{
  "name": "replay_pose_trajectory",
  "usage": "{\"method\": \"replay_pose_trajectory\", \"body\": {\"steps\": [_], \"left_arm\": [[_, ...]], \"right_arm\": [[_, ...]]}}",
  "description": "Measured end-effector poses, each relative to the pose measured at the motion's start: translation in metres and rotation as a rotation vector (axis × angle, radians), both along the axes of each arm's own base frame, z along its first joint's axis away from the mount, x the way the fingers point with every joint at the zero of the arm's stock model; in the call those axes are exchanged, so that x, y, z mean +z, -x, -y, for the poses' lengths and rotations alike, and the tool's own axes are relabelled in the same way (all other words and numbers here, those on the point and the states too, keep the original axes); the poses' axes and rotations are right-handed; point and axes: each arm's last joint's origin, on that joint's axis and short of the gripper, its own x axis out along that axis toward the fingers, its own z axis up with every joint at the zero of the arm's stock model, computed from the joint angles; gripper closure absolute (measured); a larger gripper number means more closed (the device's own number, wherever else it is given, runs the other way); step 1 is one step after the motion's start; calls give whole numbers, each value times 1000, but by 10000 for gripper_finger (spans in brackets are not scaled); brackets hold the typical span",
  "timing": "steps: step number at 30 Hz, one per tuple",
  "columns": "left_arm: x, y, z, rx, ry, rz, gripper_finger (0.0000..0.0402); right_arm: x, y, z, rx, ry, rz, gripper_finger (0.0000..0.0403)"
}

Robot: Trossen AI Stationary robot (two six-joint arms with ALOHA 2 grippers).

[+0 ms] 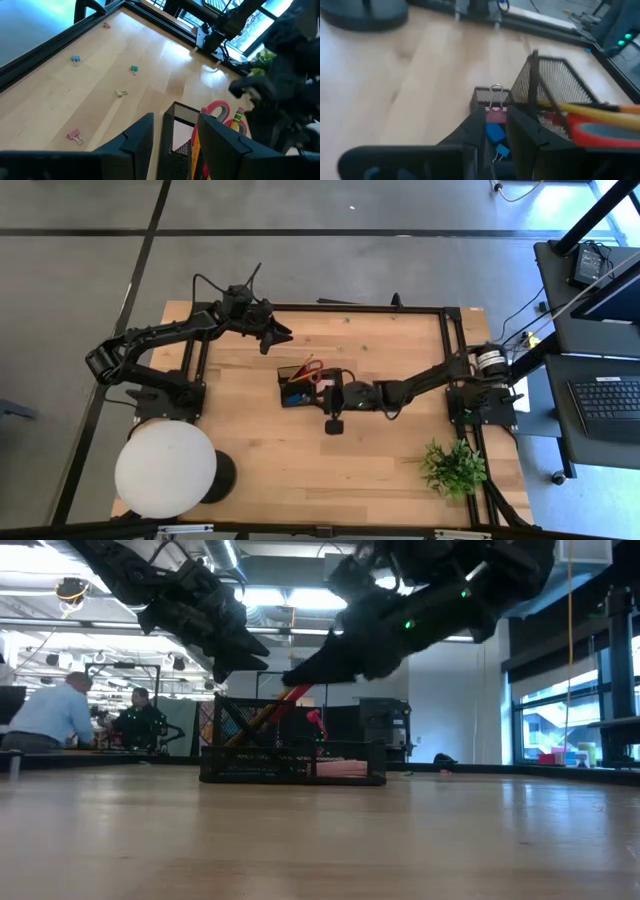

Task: Pick and place office supplies into organizer
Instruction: Put the pink binder clip into the desk organizer, then put the light blue binder clip into the desk organizer

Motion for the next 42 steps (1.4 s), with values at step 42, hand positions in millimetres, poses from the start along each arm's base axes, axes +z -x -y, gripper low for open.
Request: {"method": "replay_pose_trajectory", "body": {"steps": [42], "left_arm": [[-1, -9, 10, 24, -26, -28, 255]], "right_arm": [[-17, -36, 7, -137, 15, -121, 266]]}}
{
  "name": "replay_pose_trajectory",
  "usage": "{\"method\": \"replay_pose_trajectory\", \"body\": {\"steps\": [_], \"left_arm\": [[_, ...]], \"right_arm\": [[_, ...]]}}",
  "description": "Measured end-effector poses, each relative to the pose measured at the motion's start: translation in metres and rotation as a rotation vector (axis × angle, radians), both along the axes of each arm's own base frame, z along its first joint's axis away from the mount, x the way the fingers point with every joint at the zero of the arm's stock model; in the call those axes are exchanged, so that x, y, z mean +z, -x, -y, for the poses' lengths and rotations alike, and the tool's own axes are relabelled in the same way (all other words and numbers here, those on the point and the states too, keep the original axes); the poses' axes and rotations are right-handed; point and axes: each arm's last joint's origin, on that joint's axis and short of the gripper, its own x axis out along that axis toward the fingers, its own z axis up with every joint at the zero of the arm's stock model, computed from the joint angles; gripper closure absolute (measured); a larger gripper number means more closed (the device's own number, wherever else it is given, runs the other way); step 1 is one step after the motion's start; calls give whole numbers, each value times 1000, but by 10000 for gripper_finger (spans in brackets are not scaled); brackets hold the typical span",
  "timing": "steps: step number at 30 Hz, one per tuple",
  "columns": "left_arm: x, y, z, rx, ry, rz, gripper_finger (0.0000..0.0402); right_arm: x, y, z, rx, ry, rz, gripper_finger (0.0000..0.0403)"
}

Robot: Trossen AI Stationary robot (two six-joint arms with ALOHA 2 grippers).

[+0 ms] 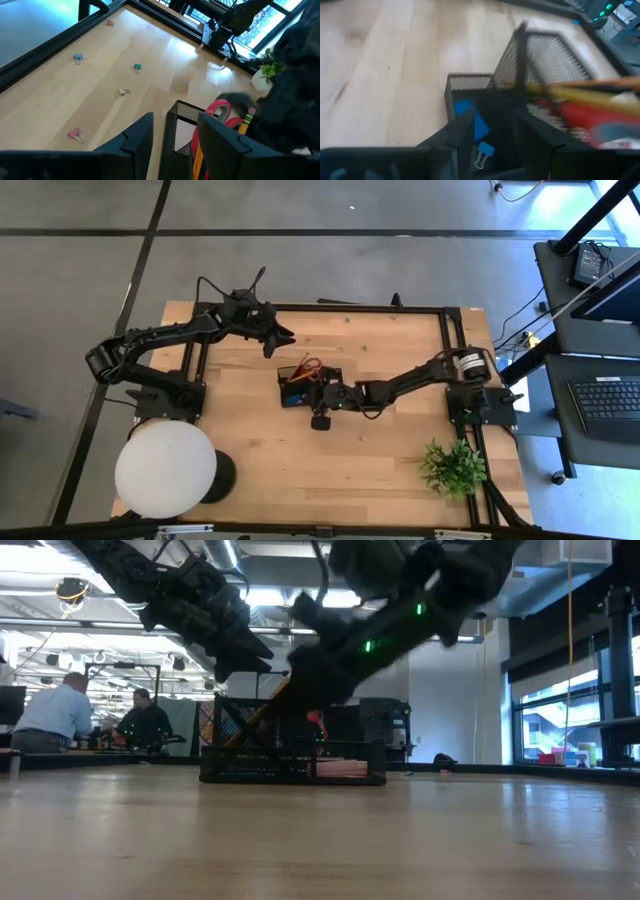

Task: Pick and place office supplies into organizer
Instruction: Put the light blue binder clip into the desk organizer

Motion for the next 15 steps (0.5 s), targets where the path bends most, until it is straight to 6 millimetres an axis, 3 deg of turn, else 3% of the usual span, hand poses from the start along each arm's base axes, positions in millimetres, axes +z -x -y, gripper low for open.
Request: {"method": "replay_pose_trajectory", "body": {"steps": [5, 9, 15], "left_arm": [[-2, 1, 1, 0, 13, -17, 255], [-4, 2, 2, -6, 19, -42, 255], [-6, 3, 2, -6, 29, -58, 255]], "right_arm": [[43, 14, 2, -1, 6, -82, 272], [87, 38, 6, -3, 14, -143, 282], [154, 89, 43, -179, -97, -137, 293]]}}
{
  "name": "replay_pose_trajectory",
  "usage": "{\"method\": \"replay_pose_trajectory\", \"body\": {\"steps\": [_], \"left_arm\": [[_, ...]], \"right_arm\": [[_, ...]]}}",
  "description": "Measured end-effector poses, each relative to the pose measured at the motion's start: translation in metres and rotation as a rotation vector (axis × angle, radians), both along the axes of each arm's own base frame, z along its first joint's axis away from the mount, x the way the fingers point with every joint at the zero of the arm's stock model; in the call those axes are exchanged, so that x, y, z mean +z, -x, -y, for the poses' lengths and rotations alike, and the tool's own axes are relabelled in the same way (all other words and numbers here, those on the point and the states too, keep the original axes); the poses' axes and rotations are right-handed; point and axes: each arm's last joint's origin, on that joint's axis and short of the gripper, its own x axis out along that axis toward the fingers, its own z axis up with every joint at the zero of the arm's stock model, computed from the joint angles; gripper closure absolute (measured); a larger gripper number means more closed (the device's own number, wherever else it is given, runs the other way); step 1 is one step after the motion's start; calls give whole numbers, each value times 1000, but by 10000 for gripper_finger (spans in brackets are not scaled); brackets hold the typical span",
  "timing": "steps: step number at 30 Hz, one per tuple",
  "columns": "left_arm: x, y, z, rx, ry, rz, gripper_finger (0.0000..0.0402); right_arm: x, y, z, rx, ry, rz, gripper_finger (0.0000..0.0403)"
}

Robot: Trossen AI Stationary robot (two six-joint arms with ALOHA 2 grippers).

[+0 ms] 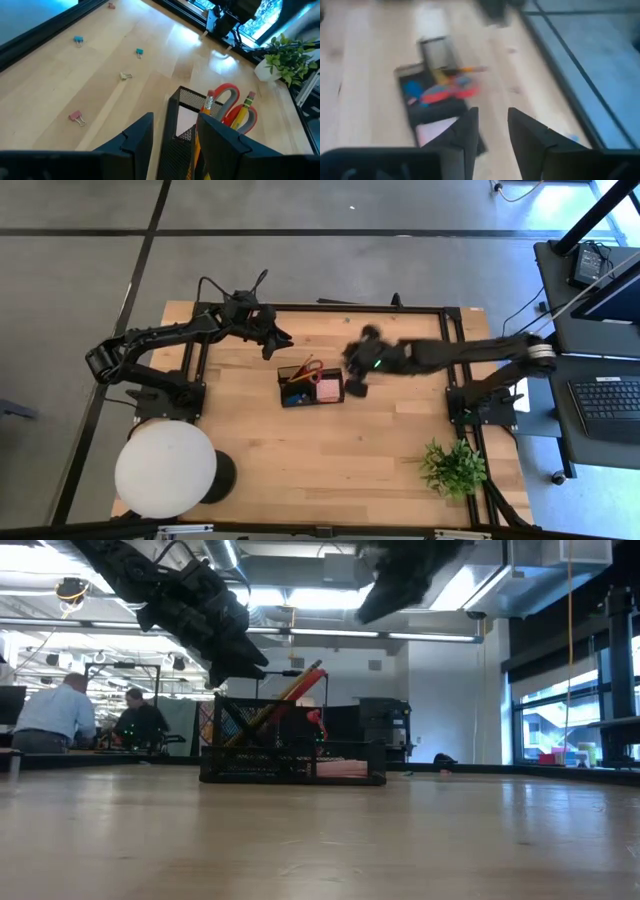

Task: Pick and place office supplies into organizer
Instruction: Put the light blue binder clip into the desk organizer

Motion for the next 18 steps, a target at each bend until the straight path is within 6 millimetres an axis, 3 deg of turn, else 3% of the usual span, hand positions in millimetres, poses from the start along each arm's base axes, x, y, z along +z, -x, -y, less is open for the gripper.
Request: {"method": "replay_pose_trajectory", "body": {"steps": [4, 7, 11, 18], "left_arm": [[0, 0, 0, 0, -9, -2, 255], [0, 0, 0, 0, -15, 2, 255], [0, 0, 0, 0, -15, 2, 255], [0, 0, 0, 0, -14, 2, 255]], "right_arm": [[30, 35, 29, -132, -38, 38, 296], [36, 53, 47, -117, -2, -27, 296], [26, 63, 71, -16, 30, -192, 296], [-4, 55, 108, 79, 120, -408, 267]]}}
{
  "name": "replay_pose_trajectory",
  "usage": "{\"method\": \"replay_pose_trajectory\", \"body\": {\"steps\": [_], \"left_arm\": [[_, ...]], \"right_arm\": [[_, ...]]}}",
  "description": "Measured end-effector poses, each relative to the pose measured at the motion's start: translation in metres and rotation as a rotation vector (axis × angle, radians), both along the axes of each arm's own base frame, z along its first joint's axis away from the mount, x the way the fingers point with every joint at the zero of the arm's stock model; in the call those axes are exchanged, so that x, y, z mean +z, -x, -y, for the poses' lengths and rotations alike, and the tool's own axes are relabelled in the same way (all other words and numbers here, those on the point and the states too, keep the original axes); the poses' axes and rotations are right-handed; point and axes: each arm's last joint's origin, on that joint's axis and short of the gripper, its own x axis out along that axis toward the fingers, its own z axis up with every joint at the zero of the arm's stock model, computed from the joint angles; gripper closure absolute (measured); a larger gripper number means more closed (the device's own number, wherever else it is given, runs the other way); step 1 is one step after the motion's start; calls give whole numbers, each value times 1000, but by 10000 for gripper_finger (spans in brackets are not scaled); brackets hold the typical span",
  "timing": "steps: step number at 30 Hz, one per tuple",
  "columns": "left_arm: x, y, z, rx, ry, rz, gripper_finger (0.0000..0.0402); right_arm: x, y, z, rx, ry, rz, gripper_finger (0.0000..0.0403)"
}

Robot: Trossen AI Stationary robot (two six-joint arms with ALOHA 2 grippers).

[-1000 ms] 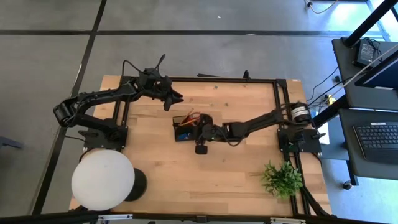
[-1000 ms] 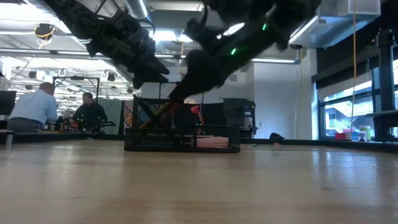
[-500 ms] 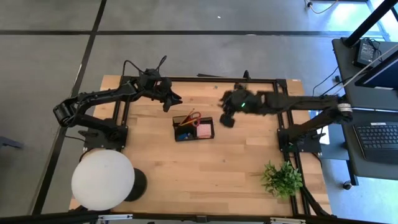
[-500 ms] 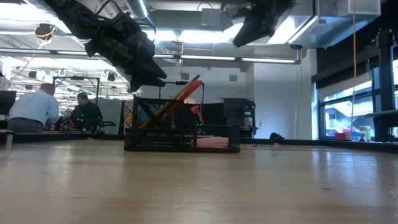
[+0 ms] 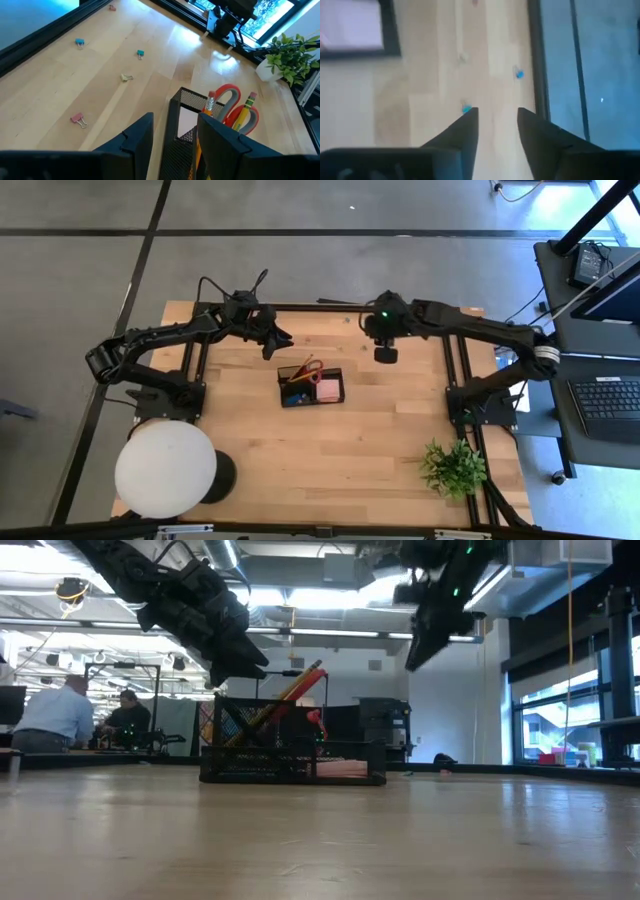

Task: Pick and place office supplies into organizer
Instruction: Put the light blue binder clip into the desk organizer

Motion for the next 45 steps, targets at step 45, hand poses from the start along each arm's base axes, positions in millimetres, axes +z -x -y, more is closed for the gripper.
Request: {"method": "replay_pose_trajectory", "body": {"steps": [45], "left_arm": [[0, 0, 0, -16, -27, -6, 255]], "right_arm": [[-140, -34, 71, 378, -175, -379, 166]]}}
